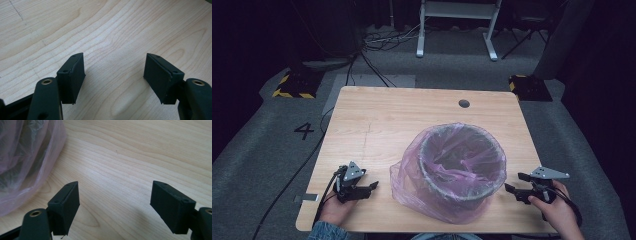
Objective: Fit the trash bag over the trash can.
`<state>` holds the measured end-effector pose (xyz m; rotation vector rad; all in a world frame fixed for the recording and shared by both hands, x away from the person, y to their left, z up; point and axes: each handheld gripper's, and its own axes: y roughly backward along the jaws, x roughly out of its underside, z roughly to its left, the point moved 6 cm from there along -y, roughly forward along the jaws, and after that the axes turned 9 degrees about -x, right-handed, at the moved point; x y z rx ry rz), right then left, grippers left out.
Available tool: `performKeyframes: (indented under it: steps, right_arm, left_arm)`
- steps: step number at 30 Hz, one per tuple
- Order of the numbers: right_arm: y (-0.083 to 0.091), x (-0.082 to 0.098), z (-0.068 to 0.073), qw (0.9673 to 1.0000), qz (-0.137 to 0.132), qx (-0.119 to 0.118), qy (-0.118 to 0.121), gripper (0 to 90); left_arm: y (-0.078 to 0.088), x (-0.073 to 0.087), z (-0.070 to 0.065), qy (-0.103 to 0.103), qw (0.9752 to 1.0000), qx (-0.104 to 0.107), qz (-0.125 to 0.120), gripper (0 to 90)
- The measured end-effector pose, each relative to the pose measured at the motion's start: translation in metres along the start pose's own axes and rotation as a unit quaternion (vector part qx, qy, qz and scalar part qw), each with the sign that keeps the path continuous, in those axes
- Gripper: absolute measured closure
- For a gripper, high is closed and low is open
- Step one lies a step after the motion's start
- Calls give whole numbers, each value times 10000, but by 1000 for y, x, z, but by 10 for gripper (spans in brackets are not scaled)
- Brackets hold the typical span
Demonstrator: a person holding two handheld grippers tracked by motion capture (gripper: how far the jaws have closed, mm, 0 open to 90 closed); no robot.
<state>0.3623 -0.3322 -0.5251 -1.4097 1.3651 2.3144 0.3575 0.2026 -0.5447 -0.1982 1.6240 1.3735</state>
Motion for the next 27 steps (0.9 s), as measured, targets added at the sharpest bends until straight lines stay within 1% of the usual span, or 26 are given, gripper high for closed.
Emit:
performKeyframes:
  steps: [1, 2, 8, 9, 10, 12, 17, 20, 24, 27]
  right_arm:
    - [-1, 1, 0, 10000, -16, 40, 74, 243]
    - [-2, 2, -1, 9999, -16, 71, 97, 245]
    - [-13, 8, -7, 9997, 38, 208, 118, 245]
    - [-15, 9, -7, 9997, 36, 215, 90, 246]
    - [-16, 8, -8, 9997, 53, 212, 109, 252]
    - [-16, 8, -9, 9995, 70, 282, 135, 257]
    - [-19, 6, -12, 9990, 103, 424, 67, 202]
    - [-22, 4, -15, 9989, 150, 432, 54, 144]
    - [-24, 2, -19, 9992, 219, 292, 171, 110]
    - [-25, 2, -20, 9992, 236, 273, 183, 98]
  left_arm:
    - [0, 0, 0, 5, 10000, -1, -2, 332]
    - [0, 0, 0, 6, 10000, -1, -2, 332]
    - [0, 0, 0, 5, 10000, 0, -1, 331]
    - [0, 0, 0, 5, 10000, 0, -1, 331]
    - [0, 0, 0, 6, 10000, 0, 0, 331]
    - [0, 0, 0, 8, 10000, -1, -1, 331]
    - [0, 0, 0, 1, 10000, -1, 0, 331]
    - [0, 0, 0, 3, 10000, -1, -1, 331]
    - [0, 0, 0, 6, 10000, -1, -1, 331]
    - [0, 0, 0, -1, 10000, 4, 5, 329]
